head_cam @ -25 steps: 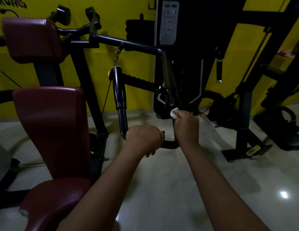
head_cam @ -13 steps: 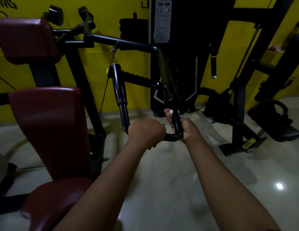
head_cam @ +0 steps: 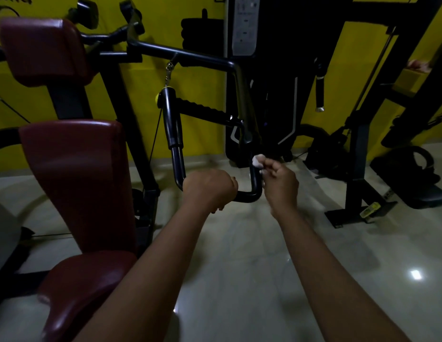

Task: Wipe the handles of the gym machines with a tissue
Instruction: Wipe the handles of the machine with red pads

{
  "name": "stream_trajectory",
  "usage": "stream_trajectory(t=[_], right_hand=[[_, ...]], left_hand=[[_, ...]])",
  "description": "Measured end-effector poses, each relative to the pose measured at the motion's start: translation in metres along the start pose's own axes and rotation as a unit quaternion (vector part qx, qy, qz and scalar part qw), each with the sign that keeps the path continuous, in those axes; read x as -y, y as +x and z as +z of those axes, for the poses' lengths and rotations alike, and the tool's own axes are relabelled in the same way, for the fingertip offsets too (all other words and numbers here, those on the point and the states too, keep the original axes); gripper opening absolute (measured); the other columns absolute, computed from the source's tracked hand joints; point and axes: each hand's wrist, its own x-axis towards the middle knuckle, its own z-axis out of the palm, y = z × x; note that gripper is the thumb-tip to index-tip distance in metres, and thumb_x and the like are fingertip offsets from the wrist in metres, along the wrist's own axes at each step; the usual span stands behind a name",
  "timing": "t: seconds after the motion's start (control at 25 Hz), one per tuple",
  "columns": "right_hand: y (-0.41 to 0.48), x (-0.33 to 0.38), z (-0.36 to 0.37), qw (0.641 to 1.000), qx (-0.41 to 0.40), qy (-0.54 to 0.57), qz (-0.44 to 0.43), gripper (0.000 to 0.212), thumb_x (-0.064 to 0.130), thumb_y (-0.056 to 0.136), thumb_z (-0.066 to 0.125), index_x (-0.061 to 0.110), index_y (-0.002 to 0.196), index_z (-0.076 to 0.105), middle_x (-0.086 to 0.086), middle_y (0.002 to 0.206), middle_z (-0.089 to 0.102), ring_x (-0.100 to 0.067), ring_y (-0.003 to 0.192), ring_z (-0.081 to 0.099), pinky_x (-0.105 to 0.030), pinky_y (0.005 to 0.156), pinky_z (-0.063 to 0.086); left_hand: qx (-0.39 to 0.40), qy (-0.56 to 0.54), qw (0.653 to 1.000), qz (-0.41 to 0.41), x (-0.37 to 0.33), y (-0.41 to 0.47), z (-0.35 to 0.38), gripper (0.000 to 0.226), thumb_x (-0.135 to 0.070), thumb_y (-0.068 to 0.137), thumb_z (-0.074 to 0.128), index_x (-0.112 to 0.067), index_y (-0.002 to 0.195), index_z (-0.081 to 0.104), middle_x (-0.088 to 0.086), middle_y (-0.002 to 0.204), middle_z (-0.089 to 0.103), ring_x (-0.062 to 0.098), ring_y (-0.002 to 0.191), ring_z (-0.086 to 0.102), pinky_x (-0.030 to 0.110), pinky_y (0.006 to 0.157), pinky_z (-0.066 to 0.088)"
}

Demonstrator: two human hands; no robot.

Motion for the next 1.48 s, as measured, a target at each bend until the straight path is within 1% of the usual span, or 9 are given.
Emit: stream_trajectory(t=[0.2,0.36,0.44,0.56,0.72,0.88,1.16,1.36,1.48], right_hand=[[-0.021,0.015,-0.013,0.971,0.041,-0.173,-0.162,0.022,0.002,0.085,0.060,0.008,0.105,0.069,0.002,0.100,0.061,-0.005,0.087,0.058,0.001,0.071,0.039],[0.037,0.030,0.001,0.923,0.140,-0.308,-0.183,0.018,0.021,0.091,0.056,0.011,0.106,0.059,-0.003,0.103,0.057,-0.013,0.093,0.056,-0.023,0.077,0.047],[0.041,0.036,0.003,0.818,0.197,-0.478,-0.253,0.020,0.008,0.089,0.058,0.007,0.108,0.064,-0.011,0.117,0.055,-0.029,0.109,0.050,-0.036,0.088,0.047],[0.012,0.024,-0.006,0.708,0.227,-0.511,-0.431,0.014,-0.006,0.070,0.068,0.002,0.082,0.071,-0.012,0.089,0.066,-0.032,0.090,0.057,-0.037,0.067,0.052],[0.018,0.022,-0.011,0.712,0.251,-0.508,-0.415,0.019,0.002,0.080,0.063,0.006,0.095,0.074,-0.012,0.105,0.064,-0.030,0.106,0.053,-0.039,0.078,0.052],[0.038,0.030,0.006,0.803,0.183,-0.496,-0.275,0.029,0.010,0.092,0.052,0.006,0.119,0.062,-0.011,0.127,0.045,-0.029,0.113,0.047,-0.038,0.086,0.049],[-0.061,0.016,-0.017,0.867,0.071,-0.380,-0.316,0.010,0.004,0.080,0.072,0.005,0.090,0.072,-0.013,0.093,0.060,-0.029,0.079,0.057,-0.026,0.055,0.040],[-0.021,0.019,-0.015,0.916,0.133,-0.306,-0.223,0.021,0.006,0.089,0.057,0.010,0.101,0.074,-0.014,0.104,0.055,-0.031,0.103,0.047,-0.034,0.081,0.041],[-0.006,0.016,-0.013,0.912,0.150,-0.314,-0.218,0.016,0.010,0.085,0.058,0.007,0.094,0.072,-0.003,0.095,0.048,-0.030,0.104,0.046,-0.025,0.076,0.037]], left_hand=[[-0.004,0.007,1.000,-0.017,-0.002,-0.001,0.000,0.067,-0.038,0.097,0.028,-0.015,0.047,0.066,-0.005,0.040,0.058,0.008,0.041,0.056,0.021,0.052,0.040],[-0.007,0.010,1.000,-0.019,-0.005,-0.004,-0.002,0.066,-0.036,0.097,0.027,-0.016,0.050,0.068,-0.004,0.040,0.058,0.008,0.039,0.055,0.021,0.050,0.038],[-0.010,0.007,1.000,-0.020,-0.004,-0.004,-0.002,0.064,-0.035,0.096,0.028,-0.015,0.051,0.069,-0.004,0.043,0.060,0.009,0.040,0.056,0.021,0.050,0.039],[-0.023,0.023,0.999,-0.005,-0.004,-0.004,-0.002,0.057,-0.029,0.095,0.032,-0.015,0.050,0.064,-0.003,0.045,0.061,0.011,0.043,0.057,0.022,0.052,0.042],[-0.046,0.018,0.999,-0.003,-0.005,-0.006,-0.002,0.050,-0.027,0.094,0.033,-0.016,0.050,0.054,-0.002,0.046,0.056,0.015,0.046,0.055,0.024,0.051,0.037],[-0.114,0.036,0.993,0.003,-0.006,-0.010,0.003,0.058,-0.041,0.101,0.028,-0.016,0.053,0.049,-0.002,0.055,0.050,0.018,0.051,0.049,0.024,0.051,0.033],[-0.171,0.112,0.979,0.026,-0.005,-0.014,0.013,0.055,-0.038,0.103,0.025,-0.016,0.054,0.036,-0.001,0.053,0.037,0.018,0.043,0.032,0.024,0.047,0.022],[-0.171,0.077,0.982,0.011,-0.007,-0.012,0.012,0.053,-0.037,0.101,0.027,-0.016,0.054,0.037,-0.001,0.055,0.038,0.018,0.044,0.033,0.025,0.046,0.020],[-0.172,0.078,0.982,0.005,-0.007,-0.014,0.011,0.053,-0.037,0.101,0.028,-0.015,0.054,0.038,0.000,0.055,0.038,0.019,0.045,0.034,0.025,0.046,0.022]])
